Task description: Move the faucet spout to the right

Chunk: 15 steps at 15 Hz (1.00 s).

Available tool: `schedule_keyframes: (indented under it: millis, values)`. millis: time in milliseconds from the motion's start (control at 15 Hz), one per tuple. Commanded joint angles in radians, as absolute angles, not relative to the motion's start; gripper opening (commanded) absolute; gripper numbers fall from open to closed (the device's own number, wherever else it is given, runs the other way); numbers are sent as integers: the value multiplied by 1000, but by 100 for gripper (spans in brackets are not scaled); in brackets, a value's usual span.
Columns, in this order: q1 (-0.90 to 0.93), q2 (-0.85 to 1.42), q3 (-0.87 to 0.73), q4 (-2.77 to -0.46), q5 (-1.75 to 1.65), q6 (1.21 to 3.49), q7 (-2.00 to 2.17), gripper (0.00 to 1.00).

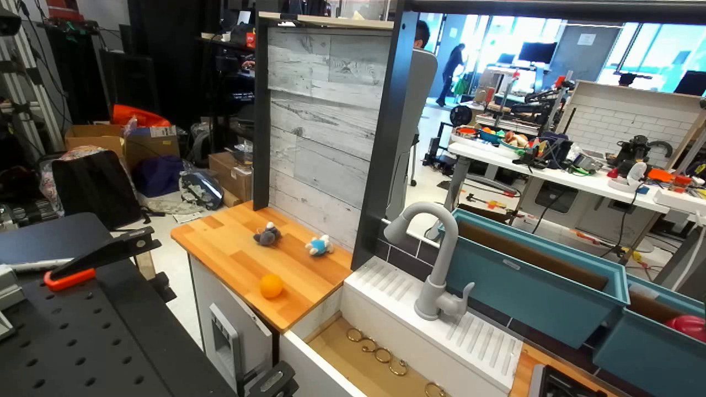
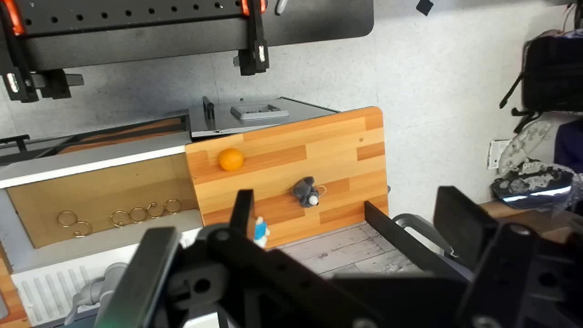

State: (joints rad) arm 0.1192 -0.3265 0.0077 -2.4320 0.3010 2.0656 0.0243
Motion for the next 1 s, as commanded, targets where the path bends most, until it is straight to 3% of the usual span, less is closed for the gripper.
schedule_keyframes:
  millis: [0,467,933]
  values:
    - [105,-326,21,-2430,305,2062,21,100]
    - [105,-326,21,-2430,305,2062,21,100]
    - [60,-108,23,-2380,187,2249,37,100]
